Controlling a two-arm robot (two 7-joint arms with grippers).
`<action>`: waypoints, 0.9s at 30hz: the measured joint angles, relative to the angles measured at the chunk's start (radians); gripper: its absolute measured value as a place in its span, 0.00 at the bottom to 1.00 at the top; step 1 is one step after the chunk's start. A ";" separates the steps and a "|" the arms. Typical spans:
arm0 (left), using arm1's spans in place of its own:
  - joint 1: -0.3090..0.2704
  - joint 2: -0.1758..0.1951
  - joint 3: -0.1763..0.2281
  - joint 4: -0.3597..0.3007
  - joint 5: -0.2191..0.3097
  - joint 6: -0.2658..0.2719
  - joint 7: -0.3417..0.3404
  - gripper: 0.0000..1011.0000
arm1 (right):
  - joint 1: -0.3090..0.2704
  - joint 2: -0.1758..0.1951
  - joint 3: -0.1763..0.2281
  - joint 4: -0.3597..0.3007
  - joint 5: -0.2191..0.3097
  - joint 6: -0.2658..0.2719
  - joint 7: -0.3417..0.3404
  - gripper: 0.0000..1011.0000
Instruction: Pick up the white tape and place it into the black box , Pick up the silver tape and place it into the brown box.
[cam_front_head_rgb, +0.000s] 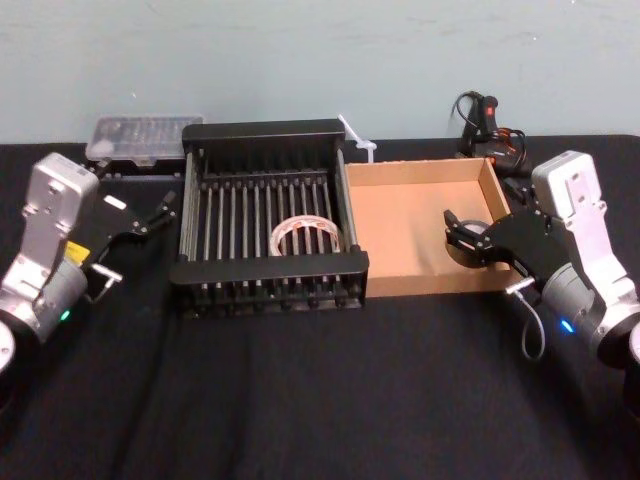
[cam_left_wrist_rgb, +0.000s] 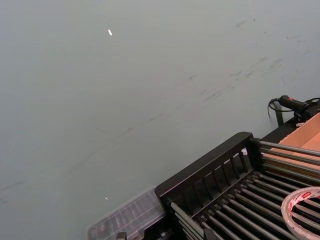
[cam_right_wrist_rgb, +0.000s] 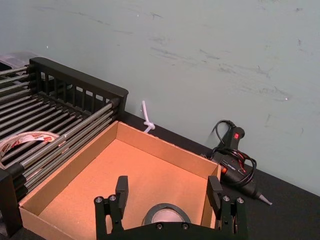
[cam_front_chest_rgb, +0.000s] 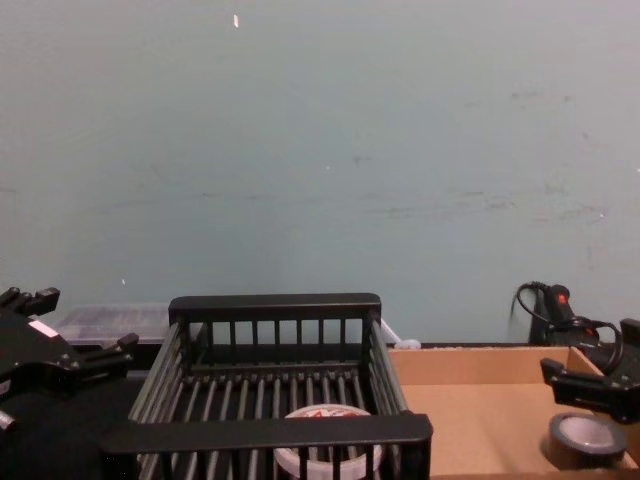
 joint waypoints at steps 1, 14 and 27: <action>0.000 0.000 0.000 0.000 0.000 0.000 0.000 0.99 | 0.000 0.000 0.000 0.000 0.000 0.000 0.000 0.99; 0.000 0.000 0.000 0.000 0.000 0.000 0.000 0.99 | 0.001 0.001 -0.001 0.000 0.000 -0.001 0.001 0.99; 0.000 0.000 0.000 0.000 0.000 0.000 0.000 0.99 | 0.001 0.001 -0.001 0.000 0.000 -0.001 0.001 0.99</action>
